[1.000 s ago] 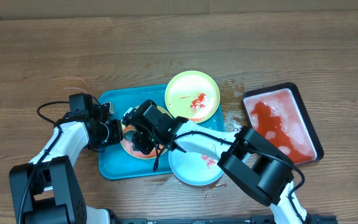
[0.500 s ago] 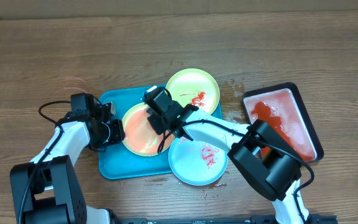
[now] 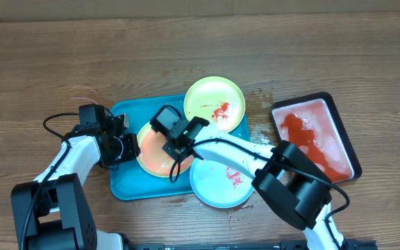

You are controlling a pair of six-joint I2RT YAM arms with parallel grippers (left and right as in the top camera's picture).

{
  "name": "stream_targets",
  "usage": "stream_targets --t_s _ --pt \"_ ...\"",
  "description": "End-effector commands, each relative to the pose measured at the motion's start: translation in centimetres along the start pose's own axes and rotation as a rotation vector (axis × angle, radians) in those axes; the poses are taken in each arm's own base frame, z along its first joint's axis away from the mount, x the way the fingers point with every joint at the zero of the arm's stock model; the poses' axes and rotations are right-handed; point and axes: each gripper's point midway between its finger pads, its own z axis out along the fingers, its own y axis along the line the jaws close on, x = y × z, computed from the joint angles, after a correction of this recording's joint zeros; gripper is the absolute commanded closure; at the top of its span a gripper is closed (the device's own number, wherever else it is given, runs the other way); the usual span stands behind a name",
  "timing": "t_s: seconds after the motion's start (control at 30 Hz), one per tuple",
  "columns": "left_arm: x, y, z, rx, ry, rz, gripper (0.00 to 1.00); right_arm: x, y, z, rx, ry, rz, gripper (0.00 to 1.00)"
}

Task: Clean dirty plates on tray and stack at the side
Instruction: 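Scrub the large yellow plate with the sponge, left gripper holding rim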

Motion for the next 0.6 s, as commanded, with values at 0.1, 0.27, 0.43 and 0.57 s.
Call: stream_targets --t_s 0.1,0.27,0.43,0.57 --pt "1.3 0.5 0.8 -0.017 0.043 -0.029 0.95 2.8 6.9 0.9 -0.325 0.104 -0.045 0.96" --pt "1.3 0.5 0.8 -0.018 0.043 -0.039 0.95 1.2 7.3 0.9 -0.345 0.05 0.012 0.96" --pt "1.3 0.5 0.8 -0.017 0.041 -0.039 0.96 -0.8 4.4 0.6 -0.238 0.01 0.107 0.96" --pt "1.1 0.5 0.8 -0.017 0.035 -0.04 0.96 -3.4 0.9 -1.6 -0.142 -0.051 0.143 0.96"
